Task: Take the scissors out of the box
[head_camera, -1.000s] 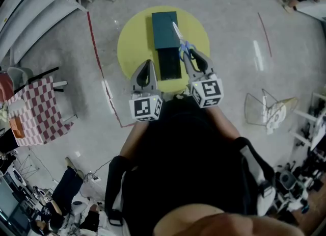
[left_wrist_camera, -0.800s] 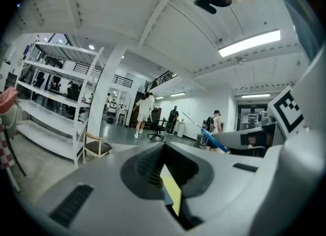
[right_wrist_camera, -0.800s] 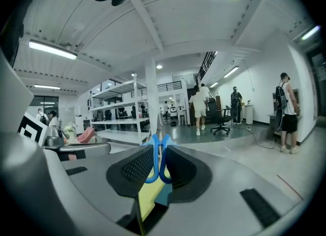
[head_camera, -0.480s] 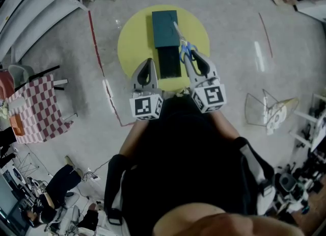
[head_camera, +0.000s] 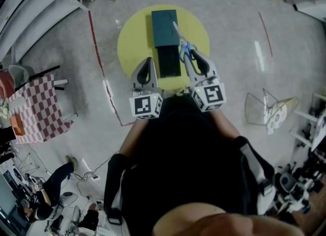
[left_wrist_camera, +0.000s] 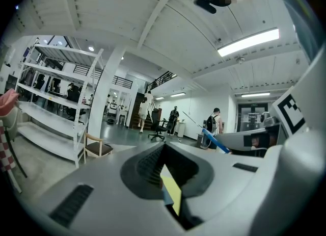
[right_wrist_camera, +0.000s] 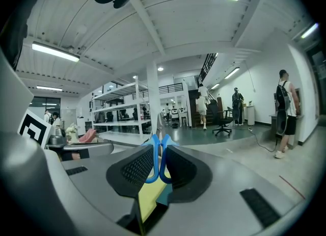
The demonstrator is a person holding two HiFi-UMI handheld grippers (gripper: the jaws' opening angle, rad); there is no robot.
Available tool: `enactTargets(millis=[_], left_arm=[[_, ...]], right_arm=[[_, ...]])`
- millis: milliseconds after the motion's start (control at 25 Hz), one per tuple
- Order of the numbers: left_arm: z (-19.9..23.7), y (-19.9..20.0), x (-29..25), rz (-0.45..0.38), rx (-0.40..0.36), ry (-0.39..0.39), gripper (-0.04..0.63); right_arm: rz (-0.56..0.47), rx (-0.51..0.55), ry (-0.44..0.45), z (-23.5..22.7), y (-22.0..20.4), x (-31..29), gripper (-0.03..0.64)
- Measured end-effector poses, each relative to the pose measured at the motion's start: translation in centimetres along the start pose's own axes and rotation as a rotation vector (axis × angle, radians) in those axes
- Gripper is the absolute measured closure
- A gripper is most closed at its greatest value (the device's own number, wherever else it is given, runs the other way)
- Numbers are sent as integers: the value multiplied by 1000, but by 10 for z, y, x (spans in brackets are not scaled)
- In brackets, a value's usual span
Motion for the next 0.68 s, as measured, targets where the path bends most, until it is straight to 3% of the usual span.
enactTargets(millis=[680], left_arm=[[-1, -6, -1, 12, -17, 4, 600]], right_arm=[[5, 11, 9, 0, -2, 0, 537]])
Point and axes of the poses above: the fingertips, and each gripper's own axes: x backward along the fingers, z to its left, y out of its top, the point moved 8 cm from there along x, backward along the fingers, and after that the axes turned 12 degrees about z, right-handed, at the moved point
